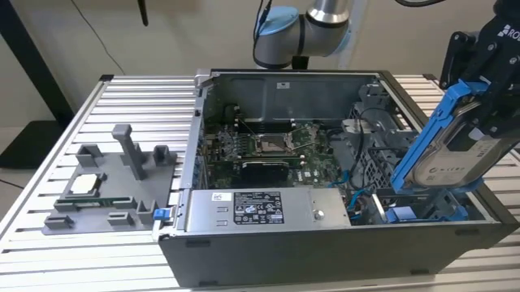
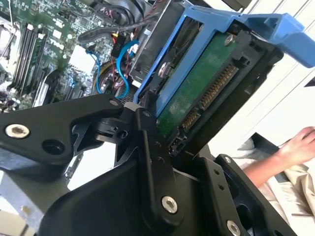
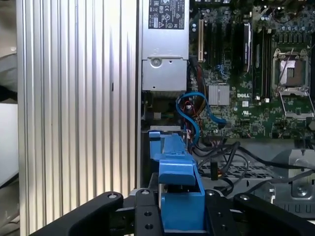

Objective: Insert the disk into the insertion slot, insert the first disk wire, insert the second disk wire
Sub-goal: 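Insert the disk into the insertion slot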

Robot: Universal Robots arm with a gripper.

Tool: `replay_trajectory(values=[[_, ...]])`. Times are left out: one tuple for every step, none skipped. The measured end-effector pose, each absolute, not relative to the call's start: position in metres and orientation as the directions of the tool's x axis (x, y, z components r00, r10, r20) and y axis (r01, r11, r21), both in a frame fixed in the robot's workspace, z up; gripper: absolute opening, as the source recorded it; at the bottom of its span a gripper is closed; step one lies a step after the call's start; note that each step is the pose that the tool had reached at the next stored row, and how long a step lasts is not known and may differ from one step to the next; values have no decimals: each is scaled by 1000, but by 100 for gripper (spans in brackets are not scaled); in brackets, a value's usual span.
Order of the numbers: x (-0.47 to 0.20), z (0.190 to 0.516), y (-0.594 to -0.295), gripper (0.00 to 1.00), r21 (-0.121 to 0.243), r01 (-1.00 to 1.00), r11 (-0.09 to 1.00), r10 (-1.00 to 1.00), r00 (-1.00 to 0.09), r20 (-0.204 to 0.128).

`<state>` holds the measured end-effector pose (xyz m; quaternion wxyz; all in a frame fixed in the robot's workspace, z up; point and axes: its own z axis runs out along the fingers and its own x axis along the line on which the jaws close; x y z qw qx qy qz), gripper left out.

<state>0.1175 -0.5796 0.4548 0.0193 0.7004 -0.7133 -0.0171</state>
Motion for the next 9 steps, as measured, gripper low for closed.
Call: replay_trajectory(values=[[118, 454, -580, 0, 52, -999, 18, -1000, -18, 4], [118, 454, -580, 0, 52, -999, 18, -1000, -18, 4], [118, 454, -580, 0, 52, -999, 18, -1000, -18, 4], [118, 454, -580, 0, 52, -999, 18, -1000, -18, 4], [118, 454, -580, 0, 52, -999, 18, -1000, -18, 4], [118, 454, -580, 0, 52, -999, 18, -1000, -18, 4], [118, 454, -580, 0, 52, -999, 18, -1000, -18, 4], [118, 453, -580, 0, 52, -998, 18, -1000, -18, 3], [118, 453, -580, 0, 52, -998, 18, -1000, -18, 3]])
